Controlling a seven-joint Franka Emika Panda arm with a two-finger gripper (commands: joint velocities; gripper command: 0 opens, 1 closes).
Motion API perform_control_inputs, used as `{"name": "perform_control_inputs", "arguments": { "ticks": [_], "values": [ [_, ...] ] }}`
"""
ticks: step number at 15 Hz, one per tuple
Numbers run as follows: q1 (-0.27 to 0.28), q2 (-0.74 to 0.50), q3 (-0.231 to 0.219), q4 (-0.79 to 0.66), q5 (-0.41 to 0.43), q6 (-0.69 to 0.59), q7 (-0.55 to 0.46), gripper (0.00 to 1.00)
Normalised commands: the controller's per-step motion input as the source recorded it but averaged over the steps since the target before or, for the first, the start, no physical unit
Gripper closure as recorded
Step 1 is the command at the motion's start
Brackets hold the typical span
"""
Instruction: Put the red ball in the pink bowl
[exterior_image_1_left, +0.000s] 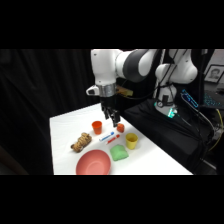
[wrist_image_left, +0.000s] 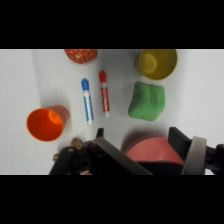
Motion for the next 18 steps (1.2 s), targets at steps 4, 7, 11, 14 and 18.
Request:
{"name": "perform_control_inputs", "arguments": {
  "ticks": [4,7,11,14,18],
  "values": [
    [-0.093,-0.35,-0.031,-0.39,0.012,0.23,-0.03,0.0],
    [-0.088,-0.37,-0.046,-0.44,0.049,0.27,-0.04,0.0],
    [-0.087,-0.29,-0.058,-0.42,0.067,0.32,-0.04,0.0],
    [-0.082,-0.16,-0.056,-0.35,0.079,0.36,-0.02,0.0],
    [-0.062,-0.05,-0.036,-0.26,0.095,0.35,-0.01,0.0]
  ]
}}
